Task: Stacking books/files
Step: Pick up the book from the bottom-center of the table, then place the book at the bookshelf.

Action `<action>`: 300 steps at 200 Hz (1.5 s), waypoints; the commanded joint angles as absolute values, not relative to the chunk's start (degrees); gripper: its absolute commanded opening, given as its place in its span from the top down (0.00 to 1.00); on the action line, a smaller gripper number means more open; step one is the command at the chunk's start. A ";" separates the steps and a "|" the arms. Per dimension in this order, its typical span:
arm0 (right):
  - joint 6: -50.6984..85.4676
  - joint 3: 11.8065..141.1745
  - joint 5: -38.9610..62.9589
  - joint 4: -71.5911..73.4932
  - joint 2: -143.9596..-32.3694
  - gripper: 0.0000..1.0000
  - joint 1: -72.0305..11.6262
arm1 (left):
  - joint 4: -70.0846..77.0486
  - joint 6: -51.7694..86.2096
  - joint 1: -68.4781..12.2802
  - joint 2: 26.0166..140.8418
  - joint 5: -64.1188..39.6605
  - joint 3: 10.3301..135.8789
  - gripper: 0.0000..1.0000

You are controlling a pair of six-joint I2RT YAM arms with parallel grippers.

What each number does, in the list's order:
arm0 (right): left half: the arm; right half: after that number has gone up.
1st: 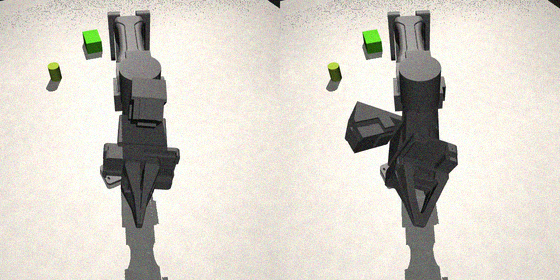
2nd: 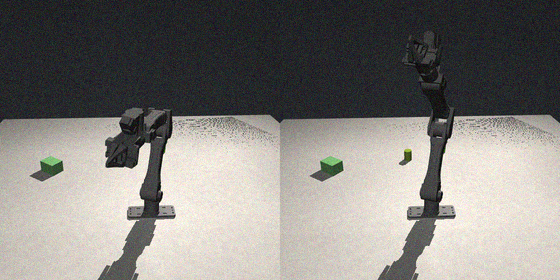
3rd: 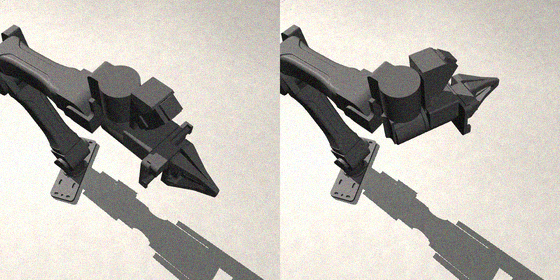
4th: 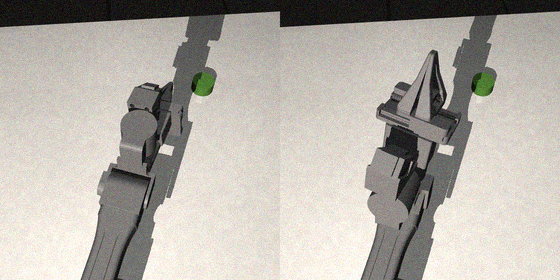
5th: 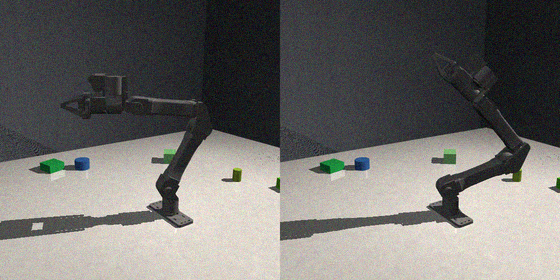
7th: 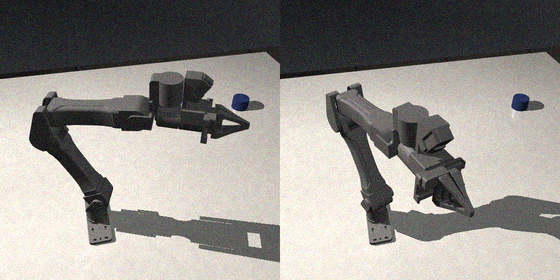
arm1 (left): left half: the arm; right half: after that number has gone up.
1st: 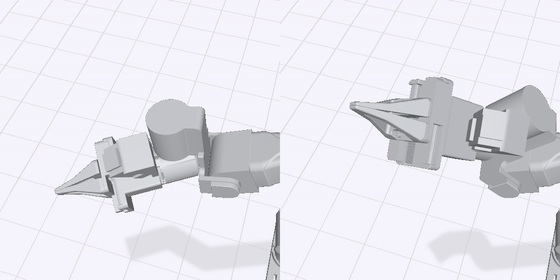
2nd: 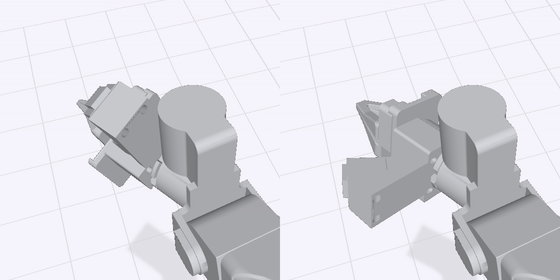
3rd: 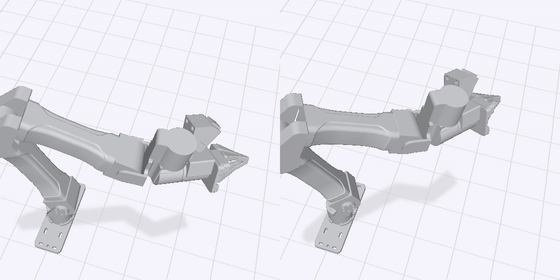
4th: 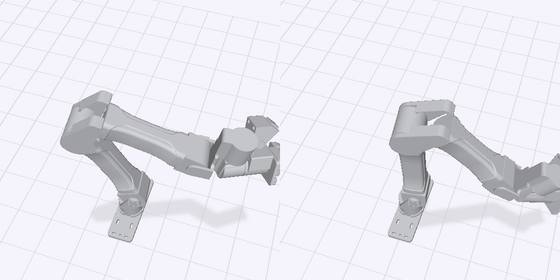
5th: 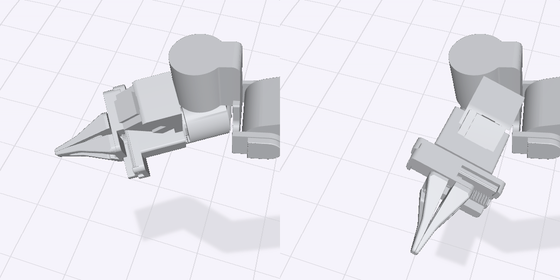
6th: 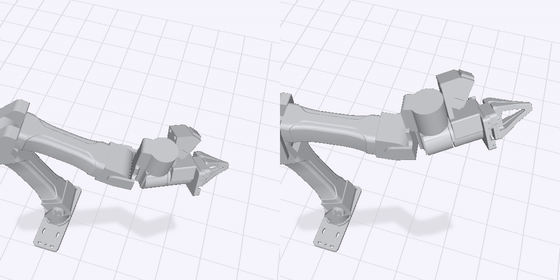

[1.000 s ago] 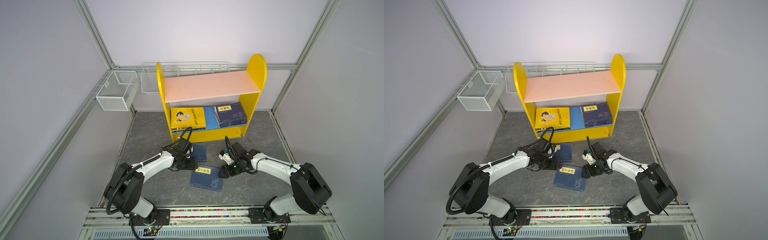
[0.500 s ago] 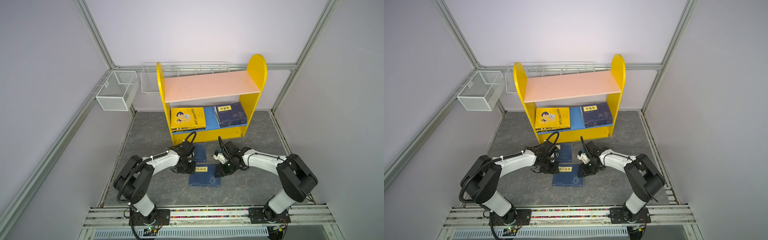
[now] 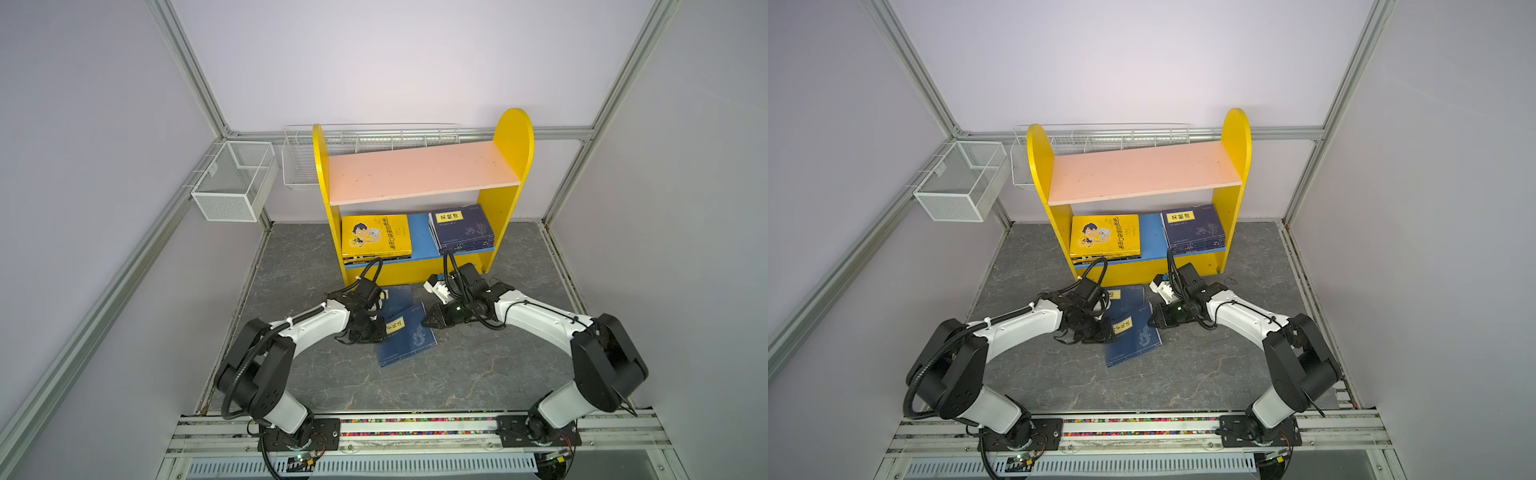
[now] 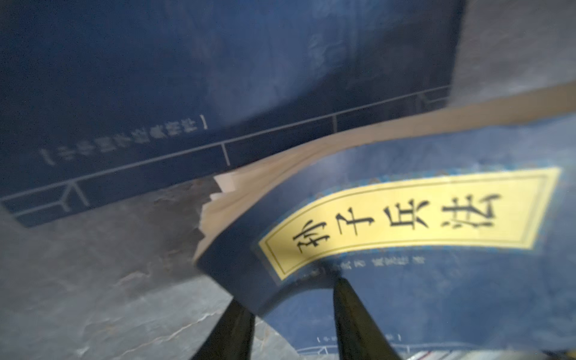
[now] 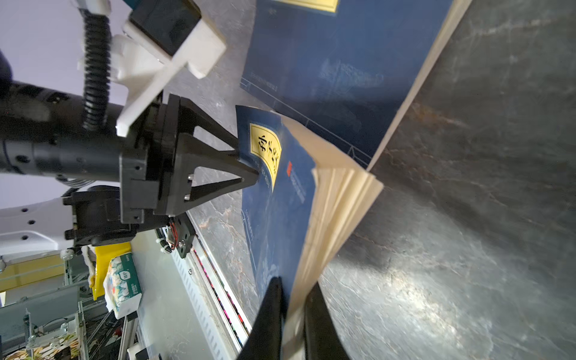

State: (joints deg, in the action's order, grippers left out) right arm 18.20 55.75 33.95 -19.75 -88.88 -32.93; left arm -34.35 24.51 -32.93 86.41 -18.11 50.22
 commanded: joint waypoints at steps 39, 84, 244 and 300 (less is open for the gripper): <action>21.49 52.12 48.47 -9.22 -78.55 0.93 -24.78 | -17.05 34.53 -20.01 74.12 -37.76 45.51 0.17; 22.64 51.50 53.64 -9.08 -72.69 0.93 -18.41 | -14.92 34.82 -19.86 74.01 -44.91 42.60 0.09; 24.21 52.46 43.26 -14.92 -71.28 0.56 -12.76 | -2.06 40.03 -26.37 70.15 -42.84 49.13 1.00; 25.84 50.71 24.14 -21.80 -61.57 0.38 -2.51 | 13.09 45.51 -27.96 78.20 -36.82 59.82 1.00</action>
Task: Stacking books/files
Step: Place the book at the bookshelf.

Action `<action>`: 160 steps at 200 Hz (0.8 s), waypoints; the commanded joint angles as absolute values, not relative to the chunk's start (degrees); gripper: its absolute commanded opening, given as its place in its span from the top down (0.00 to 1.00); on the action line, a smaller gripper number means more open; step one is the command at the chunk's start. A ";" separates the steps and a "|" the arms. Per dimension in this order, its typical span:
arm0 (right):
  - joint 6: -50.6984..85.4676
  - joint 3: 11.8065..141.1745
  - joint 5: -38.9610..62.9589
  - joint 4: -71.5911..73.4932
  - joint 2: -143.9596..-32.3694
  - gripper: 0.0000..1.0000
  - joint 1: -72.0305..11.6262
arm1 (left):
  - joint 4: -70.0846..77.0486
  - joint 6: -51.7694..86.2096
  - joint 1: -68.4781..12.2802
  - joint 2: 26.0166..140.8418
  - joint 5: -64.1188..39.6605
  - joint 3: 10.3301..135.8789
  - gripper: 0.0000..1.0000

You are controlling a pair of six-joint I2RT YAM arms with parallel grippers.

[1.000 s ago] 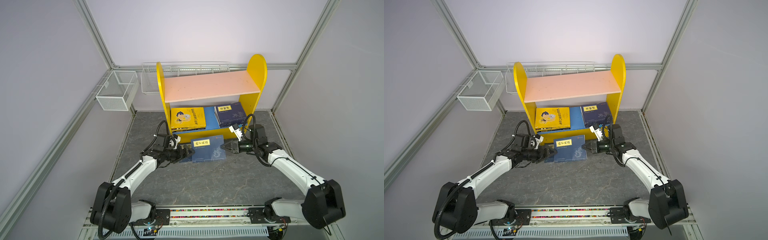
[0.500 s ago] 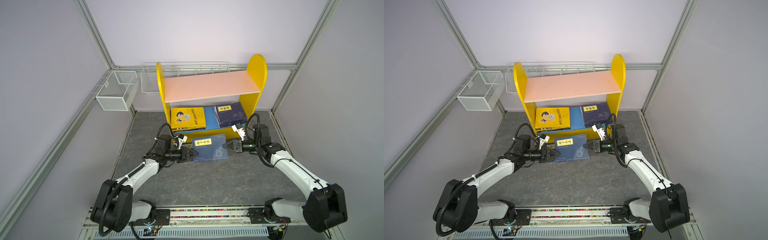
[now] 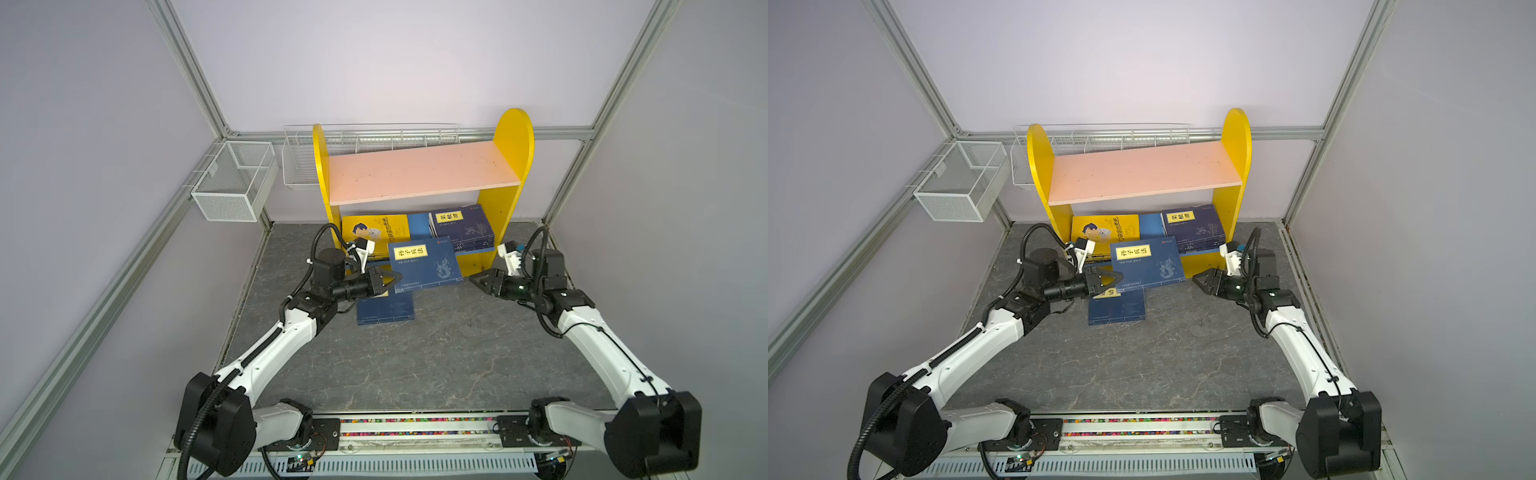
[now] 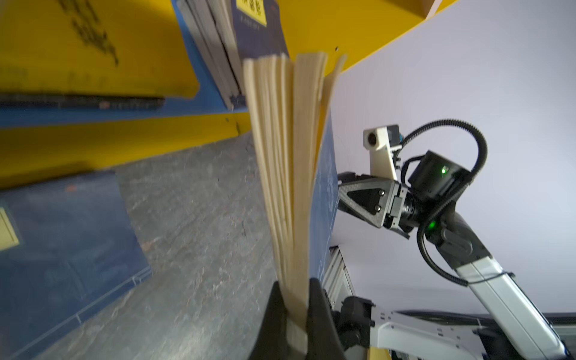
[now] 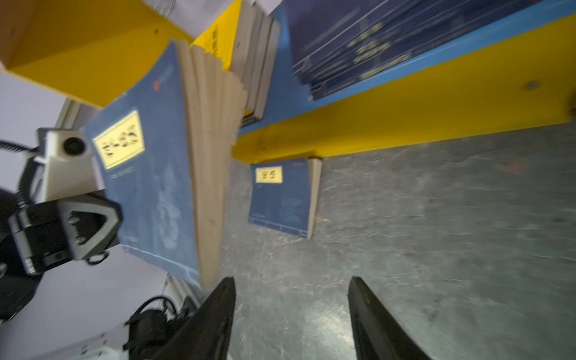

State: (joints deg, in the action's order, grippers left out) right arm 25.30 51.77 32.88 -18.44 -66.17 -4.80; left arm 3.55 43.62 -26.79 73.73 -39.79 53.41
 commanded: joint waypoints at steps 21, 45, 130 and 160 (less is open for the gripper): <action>24.87 50.79 20.33 -23.39 -58.16 0.38 -1.69 | 12.20 44.33 -29.51 84.82 -35.35 66.75 1.00; 23.47 50.78 17.99 -25.36 -56.32 0.38 -1.51 | 13.18 42.78 -31.58 91.08 -32.12 72.31 1.00; 22.70 47.73 17.94 -25.84 -55.55 0.38 -1.41 | 17.08 42.34 -35.19 105.90 -23.15 83.86 1.00; 22.51 47.40 17.26 -25.99 -55.70 0.38 -1.46 | 9.73 39.45 -36.33 111.21 -22.14 91.51 1.00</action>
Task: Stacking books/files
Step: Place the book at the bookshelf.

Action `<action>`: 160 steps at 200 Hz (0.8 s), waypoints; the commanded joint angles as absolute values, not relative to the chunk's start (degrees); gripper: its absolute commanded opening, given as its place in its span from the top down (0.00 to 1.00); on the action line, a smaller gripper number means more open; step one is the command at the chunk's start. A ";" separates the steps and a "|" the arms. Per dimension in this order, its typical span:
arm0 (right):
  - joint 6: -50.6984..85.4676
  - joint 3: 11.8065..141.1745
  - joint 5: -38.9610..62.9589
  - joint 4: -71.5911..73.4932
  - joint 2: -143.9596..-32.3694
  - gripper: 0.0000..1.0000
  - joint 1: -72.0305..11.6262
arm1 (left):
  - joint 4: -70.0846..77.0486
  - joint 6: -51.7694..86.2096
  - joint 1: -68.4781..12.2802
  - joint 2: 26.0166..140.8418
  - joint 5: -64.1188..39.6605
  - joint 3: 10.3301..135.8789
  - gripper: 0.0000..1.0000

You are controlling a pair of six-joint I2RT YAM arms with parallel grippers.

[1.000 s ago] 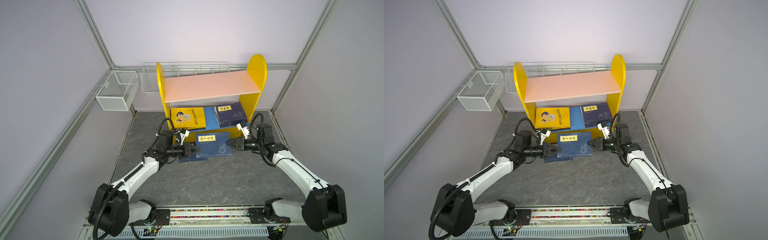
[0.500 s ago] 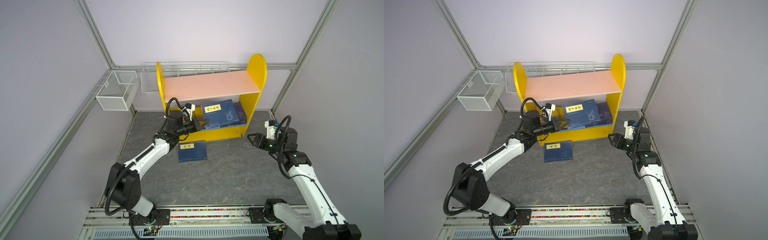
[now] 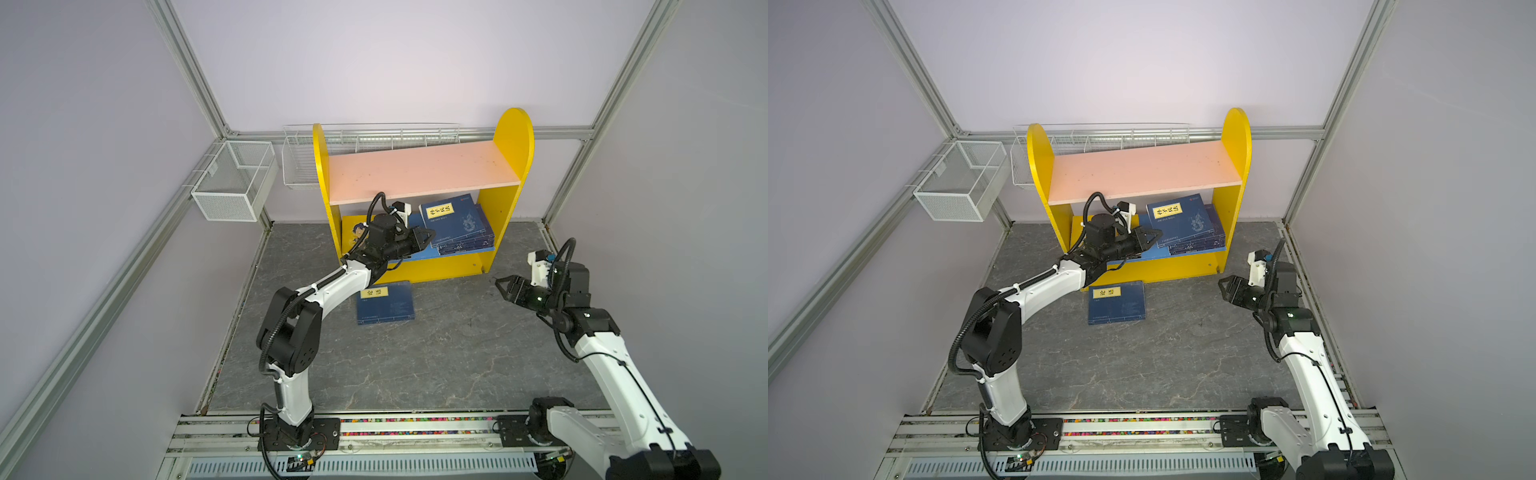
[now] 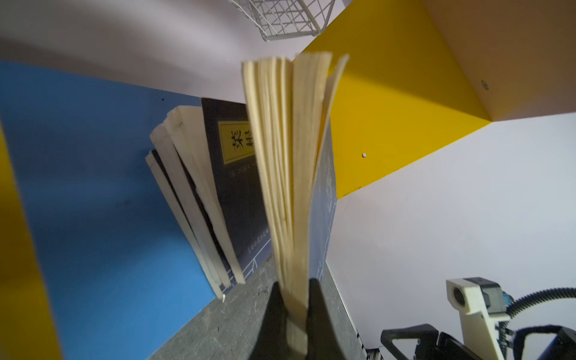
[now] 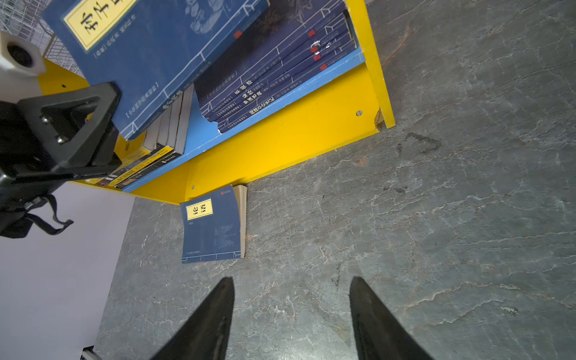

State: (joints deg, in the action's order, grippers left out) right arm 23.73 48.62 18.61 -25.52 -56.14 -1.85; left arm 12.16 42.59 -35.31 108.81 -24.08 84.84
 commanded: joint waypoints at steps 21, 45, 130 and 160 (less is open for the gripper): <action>22.29 47.03 16.20 -26.44 -55.81 0.38 -1.45 | 5.20 37.65 -36.98 114.29 -22.25 96.12 1.00; 22.22 46.58 15.89 -26.36 -55.30 0.38 -1.48 | 2.68 38.36 -37.09 117.02 -21.61 99.48 1.00; 21.80 45.84 16.23 -26.81 -53.88 0.38 -1.47 | -2.14 38.13 -37.09 121.75 -19.27 106.08 1.00; 21.73 45.62 16.37 -26.62 -53.61 0.38 -1.43 | -8.03 37.30 -37.16 123.97 -18.40 110.13 0.83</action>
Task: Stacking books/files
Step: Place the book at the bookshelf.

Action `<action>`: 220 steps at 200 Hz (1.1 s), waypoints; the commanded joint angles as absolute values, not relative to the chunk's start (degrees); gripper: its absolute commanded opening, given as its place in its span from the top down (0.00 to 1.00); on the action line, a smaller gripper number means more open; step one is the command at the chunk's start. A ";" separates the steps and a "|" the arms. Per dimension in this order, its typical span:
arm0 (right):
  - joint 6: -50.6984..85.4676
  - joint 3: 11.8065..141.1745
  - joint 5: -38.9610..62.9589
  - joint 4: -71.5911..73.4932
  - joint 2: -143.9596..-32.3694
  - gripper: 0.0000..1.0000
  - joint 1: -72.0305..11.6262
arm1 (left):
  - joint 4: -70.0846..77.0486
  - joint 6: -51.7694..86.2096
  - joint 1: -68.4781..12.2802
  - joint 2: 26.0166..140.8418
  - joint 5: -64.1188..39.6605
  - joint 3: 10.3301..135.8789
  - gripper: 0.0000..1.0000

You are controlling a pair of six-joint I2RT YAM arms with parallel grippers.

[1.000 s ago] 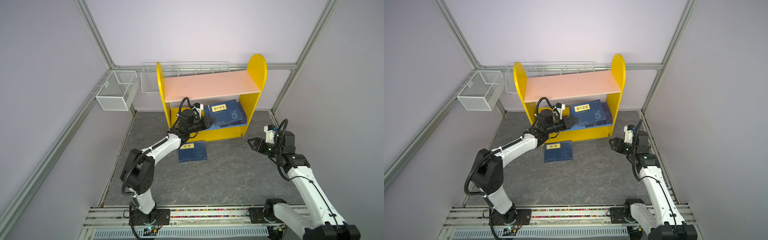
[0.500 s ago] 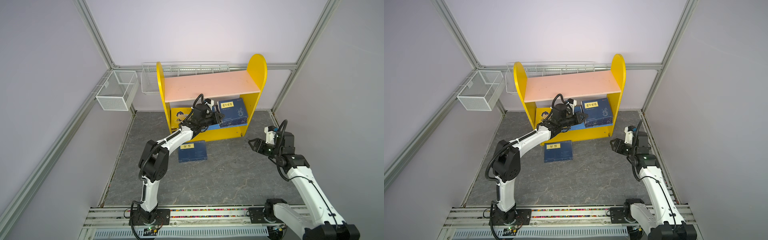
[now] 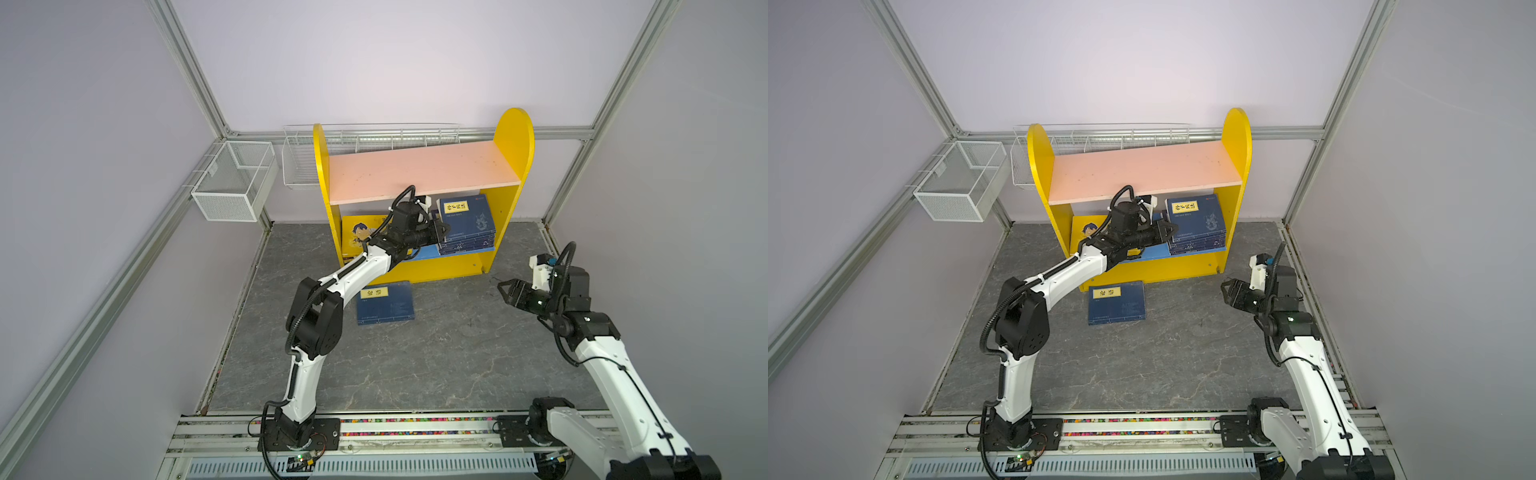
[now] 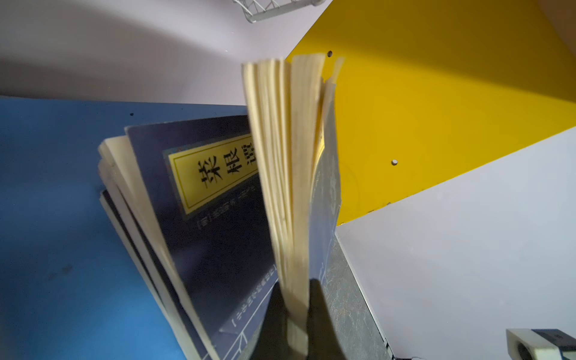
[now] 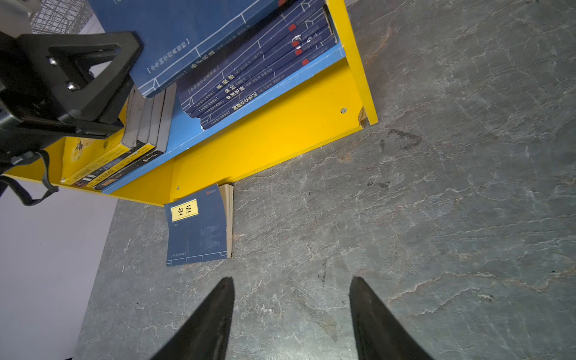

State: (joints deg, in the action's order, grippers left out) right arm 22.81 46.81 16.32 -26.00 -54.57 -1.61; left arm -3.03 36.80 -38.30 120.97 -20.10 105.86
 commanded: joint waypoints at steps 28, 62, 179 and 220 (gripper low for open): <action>21.89 45.24 17.28 -26.02 -53.71 0.38 -1.41 | -9.41 38.01 -37.18 124.01 -15.54 110.52 0.67; 21.89 45.53 17.56 -26.10 -53.96 0.38 -1.43 | -11.39 37.88 -37.27 123.96 -13.40 111.46 0.60; 19.91 44.50 16.51 -26.21 -53.16 0.37 -4.21 | -23.09 32.56 -40.00 118.77 -0.03 115.13 0.09; 20.89 41.98 12.62 -22.26 -57.63 0.37 -20.07 | -20.38 25.85 -44.39 101.13 5.98 93.99 0.09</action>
